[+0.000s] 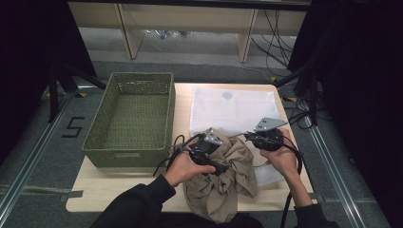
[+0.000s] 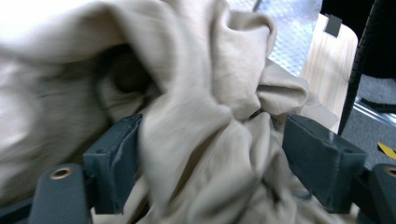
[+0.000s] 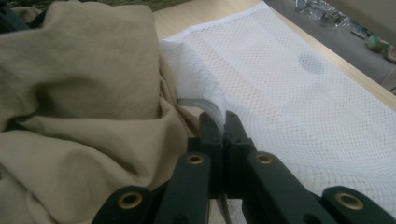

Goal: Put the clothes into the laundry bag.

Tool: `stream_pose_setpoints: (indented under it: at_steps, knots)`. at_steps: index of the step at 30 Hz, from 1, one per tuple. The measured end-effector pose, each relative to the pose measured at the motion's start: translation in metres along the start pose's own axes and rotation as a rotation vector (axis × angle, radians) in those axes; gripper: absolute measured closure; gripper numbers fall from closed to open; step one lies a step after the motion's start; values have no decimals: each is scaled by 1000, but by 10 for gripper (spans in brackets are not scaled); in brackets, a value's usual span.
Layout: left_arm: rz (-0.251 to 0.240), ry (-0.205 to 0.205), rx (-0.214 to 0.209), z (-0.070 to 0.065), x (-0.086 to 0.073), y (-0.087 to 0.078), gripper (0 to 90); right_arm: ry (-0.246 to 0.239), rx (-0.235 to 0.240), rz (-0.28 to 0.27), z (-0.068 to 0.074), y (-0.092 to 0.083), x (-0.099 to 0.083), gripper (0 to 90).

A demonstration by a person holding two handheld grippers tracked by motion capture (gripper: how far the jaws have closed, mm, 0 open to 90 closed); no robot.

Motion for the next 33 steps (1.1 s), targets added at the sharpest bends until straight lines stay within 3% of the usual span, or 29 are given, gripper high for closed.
stream_pose_setpoints:
  at_steps: [4, 5, 7, 9, 10, 11, 13, 14, 16, 18, 20, 21, 23, 24, 25, 26, 27, 29, 31, 33]
  knots:
    - [-9, -8, -11, 3, -4, -2, 317, -8, 10, 2, 2, 1, 2, 900]
    - [-16, 11, -29, 5, -4, 3, 483, -10, 4, 2, 4, 1, 2, 900]
    - [-18, 19, -38, 5, -4, 6, 534, -6, 8, 5, 5, 2, 2, 900]
    - [-33, 35, -55, 5, -3, 13, 689, -17, 10, 5, 6, 3, 3, 900]
    - [-58, 24, -56, 1, 2, 19, 775, -10, 14, 6, 7, 3, 3, 900]
    - [-58, 24, -56, 1, 2, 19, 789, -10, 14, 6, 7, 3, 3, 900]
    - [-63, 61, -74, -4, 8, 28, 800, -27, 17, -4, 8, 3, 4, 900]
    - [-49, 68, -63, -7, 11, 43, 814, -34, 22, -6, 10, 2, 7, 900]
    - [-41, 72, -61, -8, 11, 51, 817, -29, 30, -4, 12, 3, 7, 900]
    - [-64, 31, -64, -7, 12, 63, 820, -49, 33, 0, 15, 3, 8, 900]
    - [-94, -23, -58, -2, 14, 66, 807, -35, 32, 6, 16, 3, 8, 900]
    - [-94, -23, -58, -2, 14, 66, 787, -32, 31, 8, 17, 4, 6, 900]
    - [-88, -24, -80, -4, 14, 58, 665, -45, 41, 12, 17, 5, 5, 900]
    - [-87, -16, -91, -6, 14, 52, 665, -45, 41, 12, 17, 5, 5, 900]
    - [-88, -4, -83, -7, 14, 43, 513, -44, 38, 6, 14, 4, 6, 900]
    - [-103, 17, -65, -6, 14, 32, 513, -44, 38, 6, 14, 4, 6, 900]
    - [-118, -2, -76, -5, 14, 20, 469, -37, 33, 3, 13, 3, 5, 900]
    - [-156, -17, -9, 9, 12, -6, 424, -36, 41, 8, 13, 1, 5, 900]
    - [-160, -31, 56, 24, 9, -20, 386, -37, 36, 1, 12, 1, 6, 900]
    - [-129, -43, 101, 43, 4, -24, 364, -30, 32, 5, 13, 2, 6, 900]
Point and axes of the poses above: each handheld gripper's, and its own axes: y roughly forward along the jaws, x roughly out of its top, z roughly to its left, the point moved 3 cm from there along y, roughly forward along the jaws, and after that the axes turned 10 degrees about y, right-handed, at the moved point
